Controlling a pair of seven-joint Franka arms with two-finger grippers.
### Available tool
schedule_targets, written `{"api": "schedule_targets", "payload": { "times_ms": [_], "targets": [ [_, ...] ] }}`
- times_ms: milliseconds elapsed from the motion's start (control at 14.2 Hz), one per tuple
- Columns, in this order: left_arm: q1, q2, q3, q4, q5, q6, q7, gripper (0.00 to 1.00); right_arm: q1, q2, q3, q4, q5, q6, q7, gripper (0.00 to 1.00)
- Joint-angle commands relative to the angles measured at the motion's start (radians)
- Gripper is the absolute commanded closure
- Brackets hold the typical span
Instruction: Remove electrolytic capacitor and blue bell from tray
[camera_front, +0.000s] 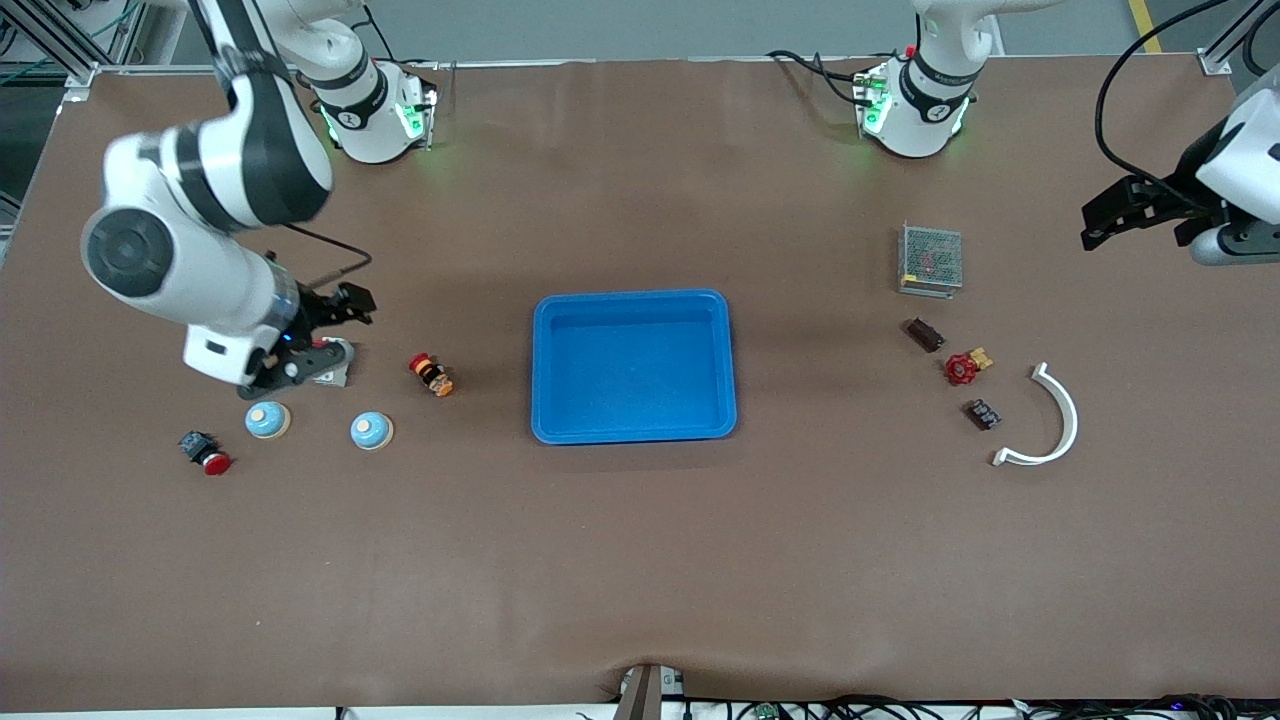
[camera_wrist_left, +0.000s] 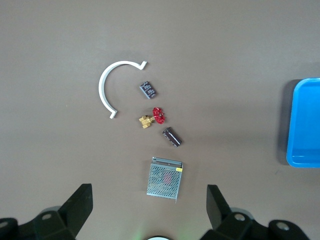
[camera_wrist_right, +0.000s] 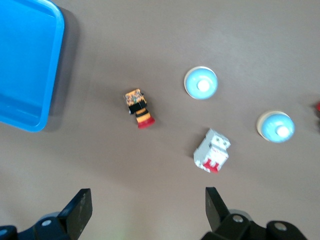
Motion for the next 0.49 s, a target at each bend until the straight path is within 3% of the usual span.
{"api": "schedule_targets", "payload": {
  "times_ms": [0, 424],
  "targets": [
    [0.002, -0.018, -0.005, -0.002, -0.012, -0.009, 0.017, 0.0, -0.041, -0.129, 0.007, -0.032, -0.037, -0.05, 0.026, 0.0],
    [0.002, -0.015, -0.003, 0.012, -0.006, -0.009, 0.017, 0.0, -0.143, -0.267, 0.008, -0.038, -0.039, -0.088, 0.09, 0.0]
  ]
}}
